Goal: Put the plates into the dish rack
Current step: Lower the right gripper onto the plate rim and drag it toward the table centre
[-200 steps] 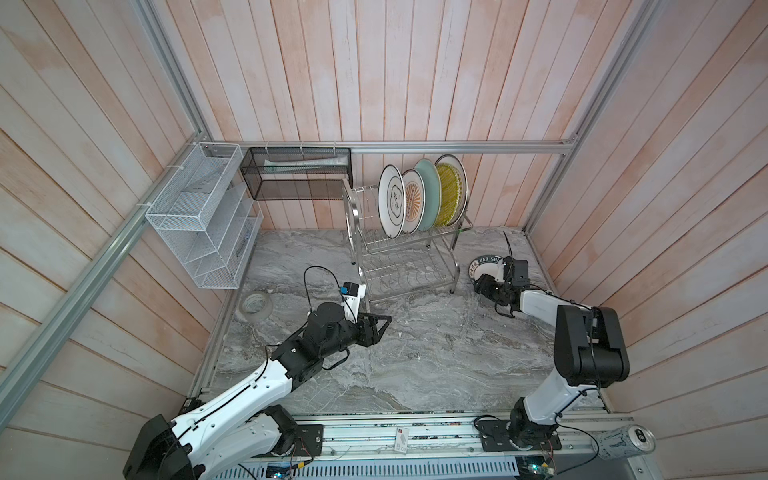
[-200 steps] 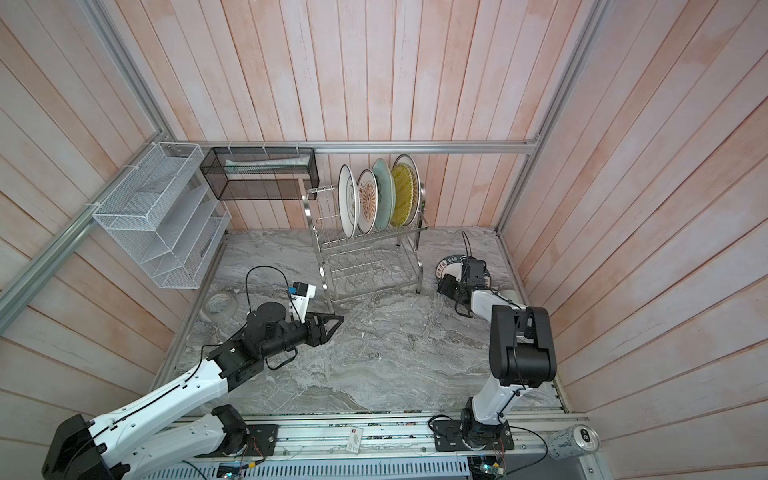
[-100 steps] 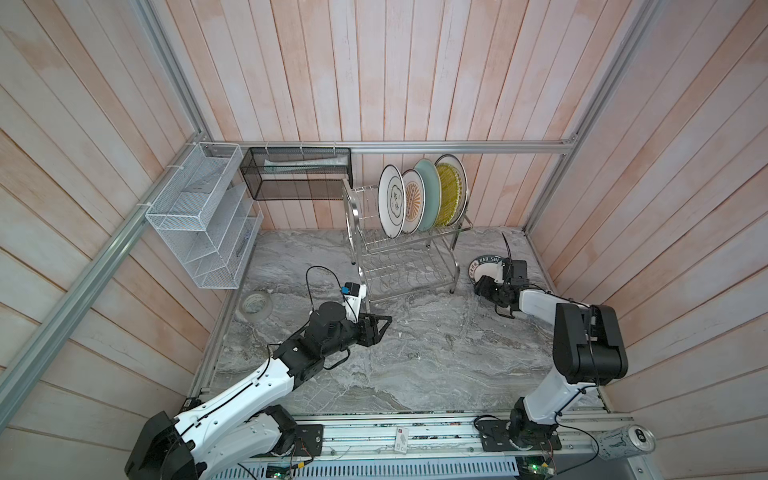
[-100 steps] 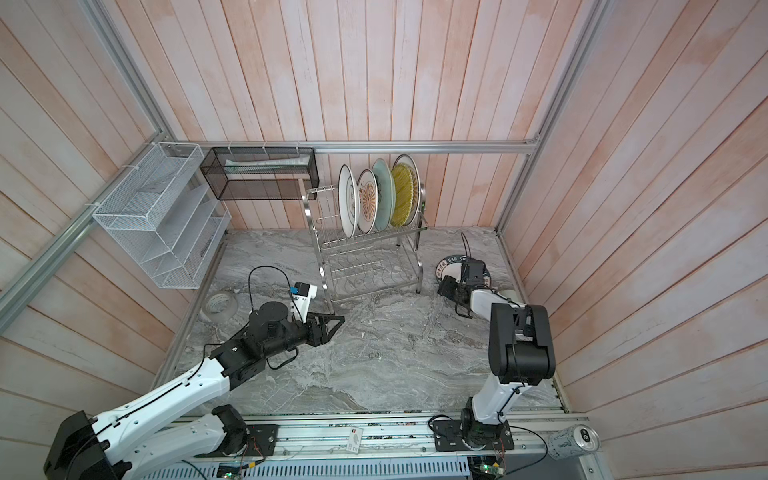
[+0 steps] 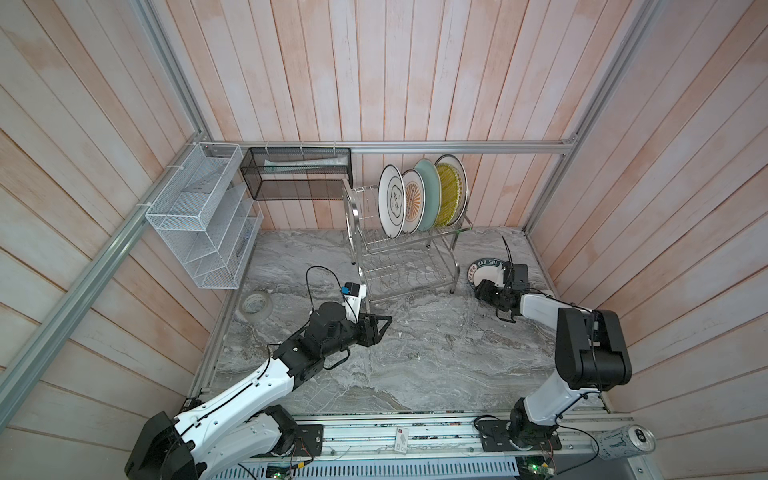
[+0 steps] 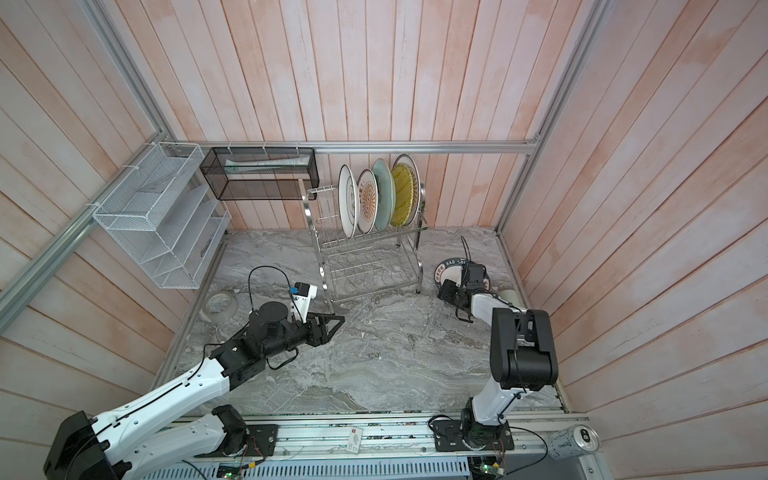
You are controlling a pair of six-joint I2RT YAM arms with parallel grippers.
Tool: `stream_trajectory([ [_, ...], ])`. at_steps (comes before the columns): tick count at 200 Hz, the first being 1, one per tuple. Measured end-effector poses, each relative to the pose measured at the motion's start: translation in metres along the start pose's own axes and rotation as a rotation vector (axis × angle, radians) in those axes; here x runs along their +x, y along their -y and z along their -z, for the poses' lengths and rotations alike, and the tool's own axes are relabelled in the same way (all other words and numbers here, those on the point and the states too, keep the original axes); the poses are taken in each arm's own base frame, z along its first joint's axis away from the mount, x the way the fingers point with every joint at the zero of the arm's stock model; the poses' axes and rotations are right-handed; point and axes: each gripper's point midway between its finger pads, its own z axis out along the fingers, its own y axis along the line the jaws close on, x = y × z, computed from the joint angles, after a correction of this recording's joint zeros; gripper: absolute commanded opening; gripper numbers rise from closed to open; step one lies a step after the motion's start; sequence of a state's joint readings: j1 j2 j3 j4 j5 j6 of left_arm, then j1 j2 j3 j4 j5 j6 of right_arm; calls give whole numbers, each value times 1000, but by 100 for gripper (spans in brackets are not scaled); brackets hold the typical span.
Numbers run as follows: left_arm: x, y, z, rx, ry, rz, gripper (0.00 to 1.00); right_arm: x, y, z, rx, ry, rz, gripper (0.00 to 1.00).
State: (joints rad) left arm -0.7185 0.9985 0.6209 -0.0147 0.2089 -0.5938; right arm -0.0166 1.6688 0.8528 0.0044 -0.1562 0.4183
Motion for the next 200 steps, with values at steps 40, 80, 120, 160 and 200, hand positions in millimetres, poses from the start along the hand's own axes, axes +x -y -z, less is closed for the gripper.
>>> stream_trajectory([
  [40,0,0,0,0,0,0,64,12,3,10,0,-6,-1,66],
  [80,0,0,0,2,-1,0,64,23,6,19,-5,-6,-7,66],
  [120,1,1,0,5,-3,0,64,38,6,26,-14,-19,-8,66],
  [160,-1,3,0,10,5,1,64,57,-5,32,-38,-36,14,66],
  [200,-4,5,0,20,16,2,64,68,-18,37,-64,-43,36,66],
])
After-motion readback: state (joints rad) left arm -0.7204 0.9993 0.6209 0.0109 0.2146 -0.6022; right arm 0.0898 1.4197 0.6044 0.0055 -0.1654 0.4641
